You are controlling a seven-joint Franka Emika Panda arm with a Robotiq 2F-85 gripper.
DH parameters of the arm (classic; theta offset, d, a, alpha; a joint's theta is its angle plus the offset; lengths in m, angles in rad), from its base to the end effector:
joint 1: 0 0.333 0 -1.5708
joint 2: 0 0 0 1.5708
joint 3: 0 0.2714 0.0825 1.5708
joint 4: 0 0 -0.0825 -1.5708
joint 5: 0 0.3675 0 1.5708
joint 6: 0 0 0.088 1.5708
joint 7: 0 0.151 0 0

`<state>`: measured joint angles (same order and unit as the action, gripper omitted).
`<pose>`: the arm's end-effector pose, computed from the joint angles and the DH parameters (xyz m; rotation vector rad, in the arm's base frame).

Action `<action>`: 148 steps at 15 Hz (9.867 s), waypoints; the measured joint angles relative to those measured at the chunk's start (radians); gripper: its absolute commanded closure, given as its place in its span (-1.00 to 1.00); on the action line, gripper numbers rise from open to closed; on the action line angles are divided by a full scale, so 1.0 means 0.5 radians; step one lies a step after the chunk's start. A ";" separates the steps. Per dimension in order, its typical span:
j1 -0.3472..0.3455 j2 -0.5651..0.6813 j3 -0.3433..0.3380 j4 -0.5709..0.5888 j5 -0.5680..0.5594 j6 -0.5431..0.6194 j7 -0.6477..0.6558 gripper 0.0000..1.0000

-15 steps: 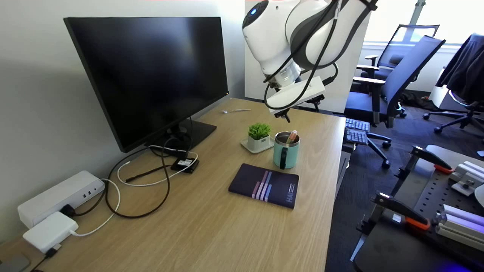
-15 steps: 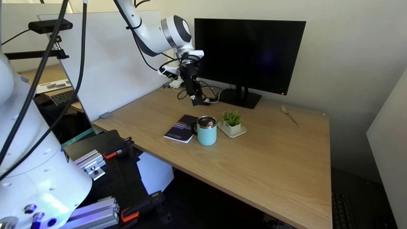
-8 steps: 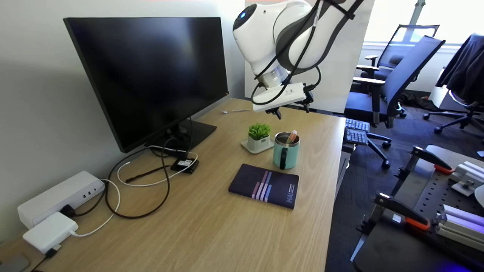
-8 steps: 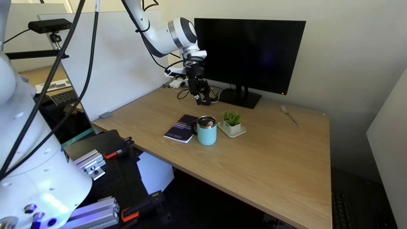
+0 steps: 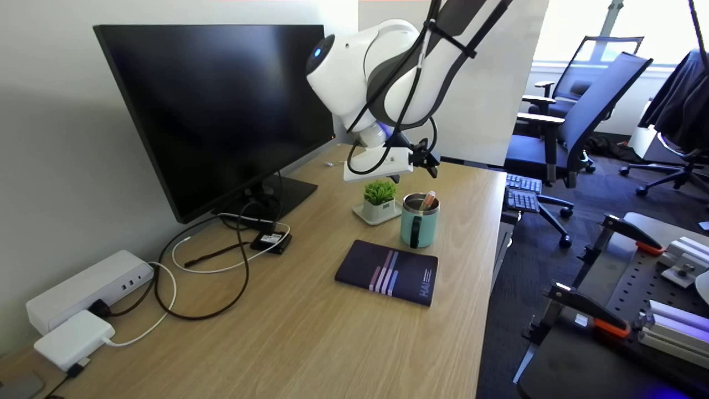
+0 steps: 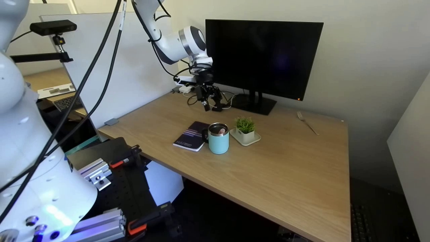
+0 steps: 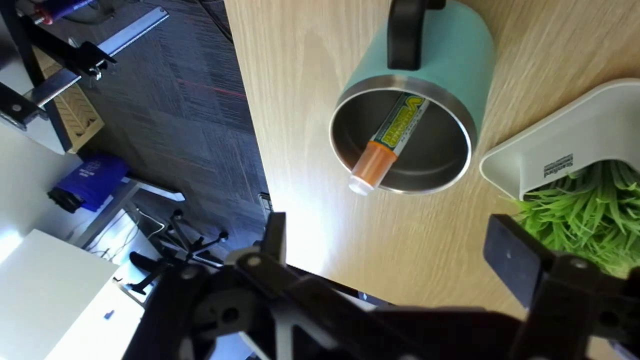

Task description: Pick the marker from the cup and put it on the table

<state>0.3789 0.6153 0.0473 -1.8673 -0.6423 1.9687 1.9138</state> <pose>0.5105 0.1644 0.1037 2.1316 -1.2750 0.3289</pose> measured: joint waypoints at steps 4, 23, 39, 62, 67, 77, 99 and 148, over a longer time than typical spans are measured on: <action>0.006 0.071 -0.018 0.086 0.000 -0.130 0.099 -1.00; 0.038 0.197 -0.095 0.114 0.061 -0.220 0.292 -1.00; 0.065 0.220 -0.099 0.125 0.043 -0.146 0.292 -0.12; 0.047 0.340 -0.175 0.127 -0.121 0.018 0.292 0.09; 0.047 0.359 -0.175 0.136 -0.127 0.040 0.292 0.07; 0.047 0.363 -0.177 0.167 -0.163 0.077 0.292 0.89; 0.106 0.036 -0.096 0.159 -0.301 -0.211 0.287 0.89; -0.231 -0.014 0.198 -0.393 1.715 1.084 -2.689 0.89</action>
<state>0.2635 0.6083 0.1461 -2.0636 0.2153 2.5108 0.5693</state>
